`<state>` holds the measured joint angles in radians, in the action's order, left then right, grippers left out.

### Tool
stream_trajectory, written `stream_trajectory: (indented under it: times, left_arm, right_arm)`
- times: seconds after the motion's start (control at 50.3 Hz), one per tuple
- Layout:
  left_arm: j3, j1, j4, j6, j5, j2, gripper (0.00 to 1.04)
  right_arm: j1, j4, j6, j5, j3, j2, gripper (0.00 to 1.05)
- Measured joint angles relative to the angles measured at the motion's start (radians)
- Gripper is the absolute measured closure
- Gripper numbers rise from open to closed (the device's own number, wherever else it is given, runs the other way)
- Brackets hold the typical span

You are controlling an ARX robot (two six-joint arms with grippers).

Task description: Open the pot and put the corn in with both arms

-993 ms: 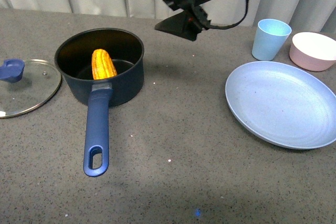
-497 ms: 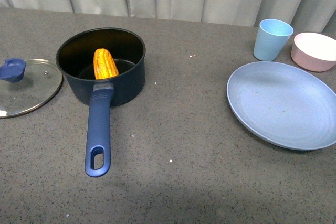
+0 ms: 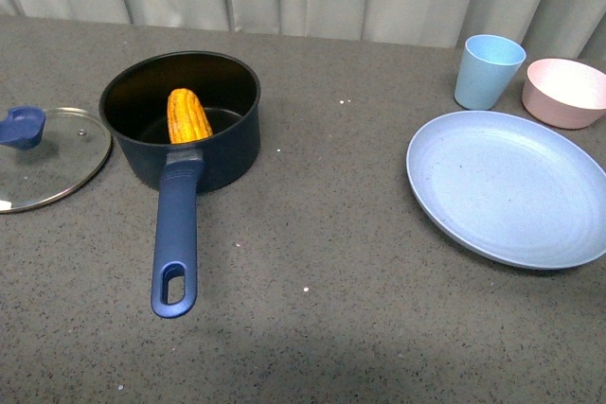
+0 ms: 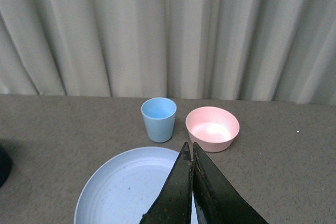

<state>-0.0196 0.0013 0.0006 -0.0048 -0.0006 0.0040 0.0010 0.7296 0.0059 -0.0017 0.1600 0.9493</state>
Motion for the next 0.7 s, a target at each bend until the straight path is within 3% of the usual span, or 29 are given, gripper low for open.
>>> stream_trajectory:
  times: [0.298, 0.417, 0.695]
  left_arm:
    - [0.0, 0.0, 0.0, 0.0, 0.001, 0.0, 0.06]
    - [0.0, 0.0, 0.0, 0.0, 0.0, 0.0, 0.06]
    - [0.0, 0.0, 0.0, 0.0, 0.0, 0.0, 0.06]
  right_arm:
    - [0.0, -0.663, -0.002, 0.001, -0.154, -0.808, 1.04]
    - [0.0, -0.724, -0.002, 0.0, -0.154, -0.938, 1.04]
    - [0.0, -0.727, -0.002, 0.0, -0.154, -0.944, 1.04]
